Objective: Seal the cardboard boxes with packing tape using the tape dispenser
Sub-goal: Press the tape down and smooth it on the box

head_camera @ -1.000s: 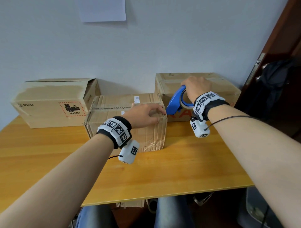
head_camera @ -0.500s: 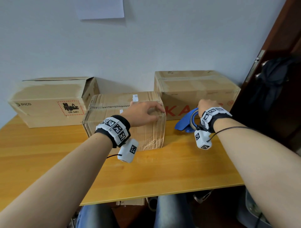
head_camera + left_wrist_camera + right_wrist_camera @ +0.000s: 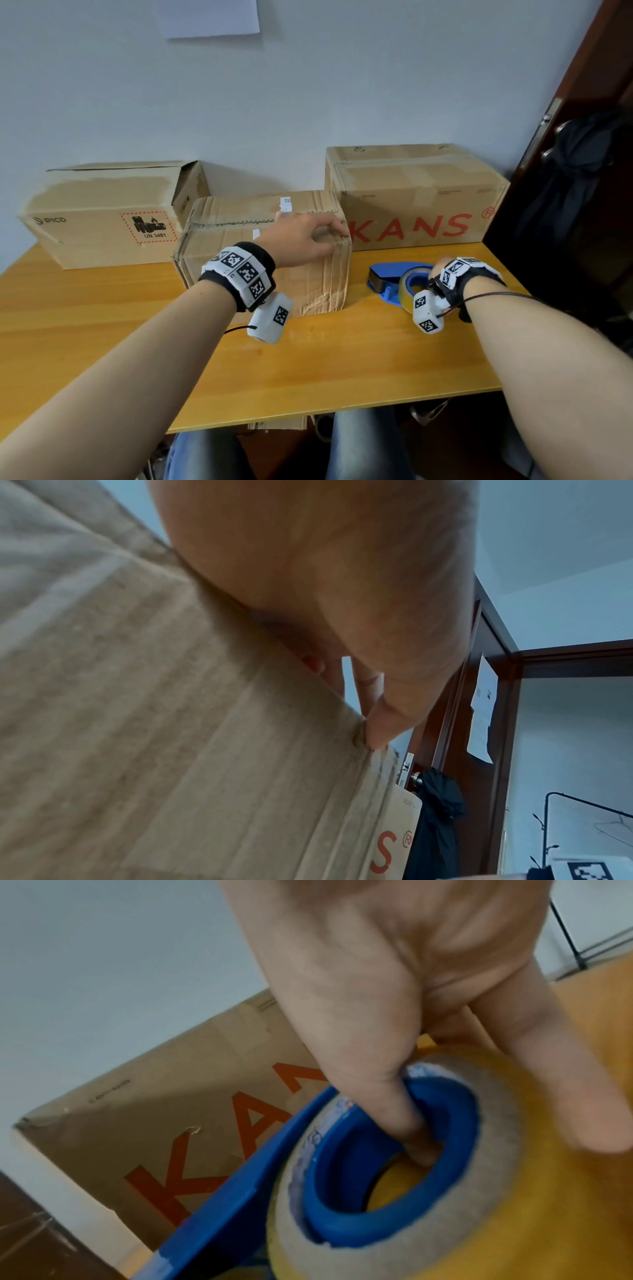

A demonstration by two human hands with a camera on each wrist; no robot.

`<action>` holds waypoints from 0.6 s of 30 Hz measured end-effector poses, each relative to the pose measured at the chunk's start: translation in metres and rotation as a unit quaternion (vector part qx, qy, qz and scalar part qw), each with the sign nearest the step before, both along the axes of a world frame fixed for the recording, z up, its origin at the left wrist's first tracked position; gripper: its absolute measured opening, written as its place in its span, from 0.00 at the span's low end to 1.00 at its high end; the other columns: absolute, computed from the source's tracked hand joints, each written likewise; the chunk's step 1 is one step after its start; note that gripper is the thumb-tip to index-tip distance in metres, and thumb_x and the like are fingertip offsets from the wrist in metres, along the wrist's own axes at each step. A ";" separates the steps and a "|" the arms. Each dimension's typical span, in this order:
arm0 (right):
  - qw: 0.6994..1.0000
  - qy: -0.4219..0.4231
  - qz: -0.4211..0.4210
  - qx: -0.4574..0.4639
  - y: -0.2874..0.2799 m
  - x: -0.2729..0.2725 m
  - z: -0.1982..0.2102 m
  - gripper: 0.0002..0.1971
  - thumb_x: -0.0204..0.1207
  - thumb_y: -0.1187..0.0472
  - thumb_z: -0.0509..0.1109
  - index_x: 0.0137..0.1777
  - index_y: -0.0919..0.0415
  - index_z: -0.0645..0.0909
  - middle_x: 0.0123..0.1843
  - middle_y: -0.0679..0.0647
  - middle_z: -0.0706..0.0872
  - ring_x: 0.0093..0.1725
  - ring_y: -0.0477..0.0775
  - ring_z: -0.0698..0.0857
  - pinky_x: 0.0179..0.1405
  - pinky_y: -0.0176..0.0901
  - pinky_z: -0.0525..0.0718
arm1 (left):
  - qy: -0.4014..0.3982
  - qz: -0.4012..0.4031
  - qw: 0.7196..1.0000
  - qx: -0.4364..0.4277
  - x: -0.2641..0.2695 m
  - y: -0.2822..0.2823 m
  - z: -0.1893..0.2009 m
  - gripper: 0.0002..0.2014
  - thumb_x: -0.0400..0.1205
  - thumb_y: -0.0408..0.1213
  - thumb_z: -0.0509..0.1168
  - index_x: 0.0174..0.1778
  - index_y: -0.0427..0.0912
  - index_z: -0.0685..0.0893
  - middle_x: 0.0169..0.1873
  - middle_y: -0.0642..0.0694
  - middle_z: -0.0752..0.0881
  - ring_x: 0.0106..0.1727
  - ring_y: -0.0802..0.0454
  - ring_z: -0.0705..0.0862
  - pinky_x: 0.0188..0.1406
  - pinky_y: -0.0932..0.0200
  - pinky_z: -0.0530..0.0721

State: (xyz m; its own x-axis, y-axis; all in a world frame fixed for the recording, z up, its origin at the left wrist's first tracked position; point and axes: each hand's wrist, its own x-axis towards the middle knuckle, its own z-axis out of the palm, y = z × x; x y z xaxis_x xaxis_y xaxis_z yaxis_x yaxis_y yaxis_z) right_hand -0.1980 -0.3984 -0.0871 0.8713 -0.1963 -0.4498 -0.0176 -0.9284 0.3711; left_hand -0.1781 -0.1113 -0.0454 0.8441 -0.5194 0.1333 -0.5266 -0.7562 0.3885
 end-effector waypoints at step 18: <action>0.831 -0.269 0.050 0.484 0.125 0.044 0.089 0.17 0.87 0.56 0.62 0.73 0.56 0.83 0.72 0.51 0.85 0.70 0.55 0.83 0.67 0.43 0.75 | -0.006 0.173 0.982 -0.079 0.000 0.071 0.022 0.13 0.81 0.38 0.63 0.51 0.61 0.89 0.58 0.57 0.88 0.44 0.54 0.88 0.51 0.52 0.88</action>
